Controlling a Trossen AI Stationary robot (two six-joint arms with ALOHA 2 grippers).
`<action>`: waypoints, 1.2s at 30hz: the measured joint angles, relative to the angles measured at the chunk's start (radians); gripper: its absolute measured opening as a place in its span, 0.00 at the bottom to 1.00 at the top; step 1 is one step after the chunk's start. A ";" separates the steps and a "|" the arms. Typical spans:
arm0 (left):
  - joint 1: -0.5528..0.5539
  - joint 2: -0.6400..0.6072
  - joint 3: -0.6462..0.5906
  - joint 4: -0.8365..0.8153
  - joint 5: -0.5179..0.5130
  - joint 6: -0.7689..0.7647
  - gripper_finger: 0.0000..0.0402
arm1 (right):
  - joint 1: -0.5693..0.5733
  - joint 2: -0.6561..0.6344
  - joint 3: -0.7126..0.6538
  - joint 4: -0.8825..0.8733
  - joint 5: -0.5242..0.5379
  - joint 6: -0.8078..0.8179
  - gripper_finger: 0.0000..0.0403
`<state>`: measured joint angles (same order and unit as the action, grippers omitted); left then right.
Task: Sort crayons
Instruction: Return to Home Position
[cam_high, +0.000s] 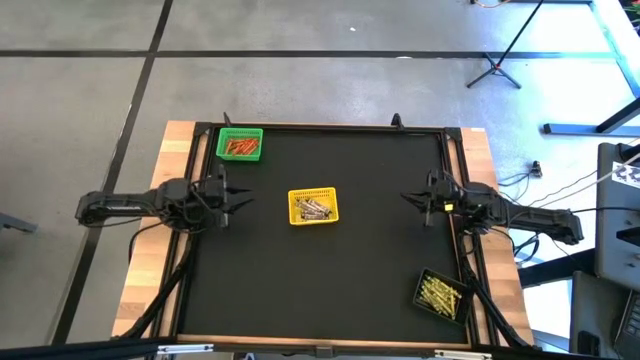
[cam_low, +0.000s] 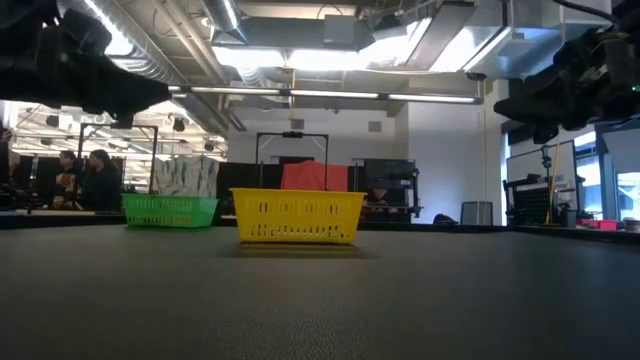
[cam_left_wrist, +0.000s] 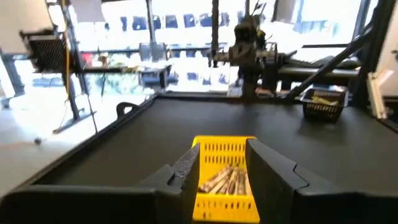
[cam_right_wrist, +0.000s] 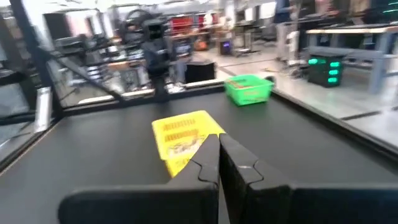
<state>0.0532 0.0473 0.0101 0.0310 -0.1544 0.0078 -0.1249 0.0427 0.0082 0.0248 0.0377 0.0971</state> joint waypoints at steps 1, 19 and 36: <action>0.000 -0.018 0.000 0.000 0.008 0.008 0.28 | 0.000 -0.010 0.000 -0.007 -0.018 -0.004 0.01; 0.000 -0.040 0.001 0.007 -0.067 0.108 0.28 | 0.000 -0.011 0.000 -0.010 -0.031 0.018 0.01; 0.000 -0.039 0.001 0.007 -0.065 0.108 0.28 | 0.000 -0.011 0.000 -0.011 -0.031 0.018 0.01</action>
<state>0.0530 0.0078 0.0109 0.0376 -0.2195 0.1158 -0.1246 0.0319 0.0082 0.0135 0.0063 0.1146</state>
